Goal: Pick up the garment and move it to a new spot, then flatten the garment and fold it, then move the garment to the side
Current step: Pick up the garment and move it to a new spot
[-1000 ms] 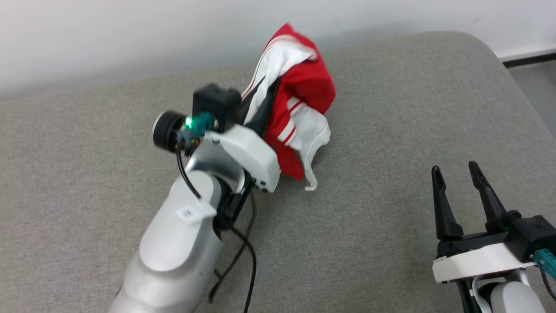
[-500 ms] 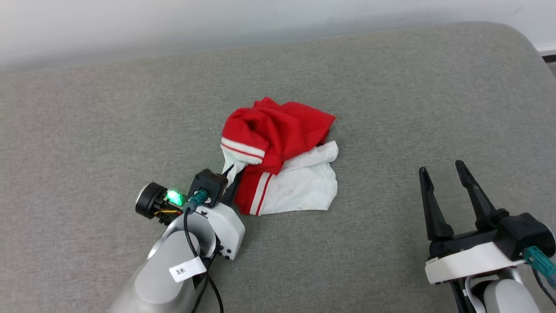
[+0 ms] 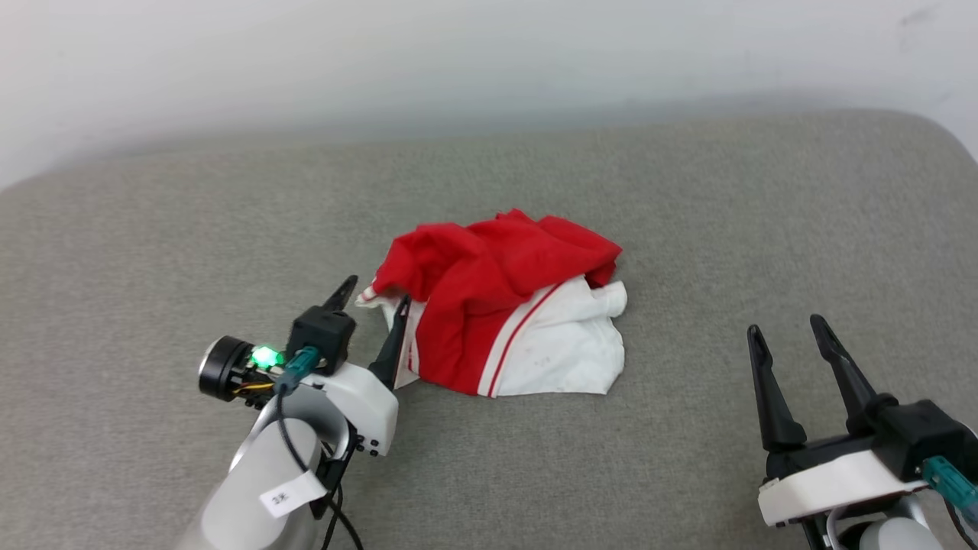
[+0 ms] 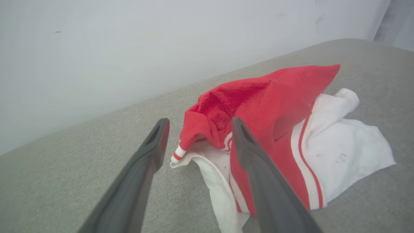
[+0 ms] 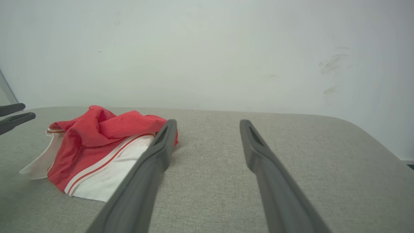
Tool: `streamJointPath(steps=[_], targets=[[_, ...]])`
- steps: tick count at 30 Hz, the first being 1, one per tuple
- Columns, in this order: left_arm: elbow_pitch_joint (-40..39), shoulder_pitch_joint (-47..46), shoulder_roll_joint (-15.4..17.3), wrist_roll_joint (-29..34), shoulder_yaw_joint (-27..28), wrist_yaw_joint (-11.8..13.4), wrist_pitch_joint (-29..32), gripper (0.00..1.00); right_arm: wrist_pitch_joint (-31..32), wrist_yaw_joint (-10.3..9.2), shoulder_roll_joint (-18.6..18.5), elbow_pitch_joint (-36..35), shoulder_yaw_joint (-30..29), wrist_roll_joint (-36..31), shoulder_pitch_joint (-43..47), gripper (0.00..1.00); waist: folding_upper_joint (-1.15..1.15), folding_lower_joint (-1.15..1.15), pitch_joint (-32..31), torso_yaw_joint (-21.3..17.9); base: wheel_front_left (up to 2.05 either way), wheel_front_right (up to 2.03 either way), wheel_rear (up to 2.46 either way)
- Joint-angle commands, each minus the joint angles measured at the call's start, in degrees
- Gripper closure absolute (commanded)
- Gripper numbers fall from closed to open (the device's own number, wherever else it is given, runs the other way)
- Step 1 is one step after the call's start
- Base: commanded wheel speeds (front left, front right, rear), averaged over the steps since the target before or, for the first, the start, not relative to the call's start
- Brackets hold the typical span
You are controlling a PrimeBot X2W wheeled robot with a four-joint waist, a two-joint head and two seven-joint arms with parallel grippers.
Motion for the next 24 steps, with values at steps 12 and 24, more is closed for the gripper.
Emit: streamJointPath(steps=[12,24], targets=[[-20.7,16.6,-0.4,-0.3,7.5,4.3,-0.4,0.00,-0.1,-0.06,0.7,-0.4,-0.6,-1.5,4.1,0.00,0.00,0.00,-5.3,3.4,0.00,0.00,0.00],[-31.9,28.6,-6.2,5.3,12.0,7.3,-0.4,0.00,-0.1,-0.06,1.0,-0.6,-0.5,-1.7,4.9,0.00,0.00,0.00,-5.8,3.7,0.00,0.00,0.00]])
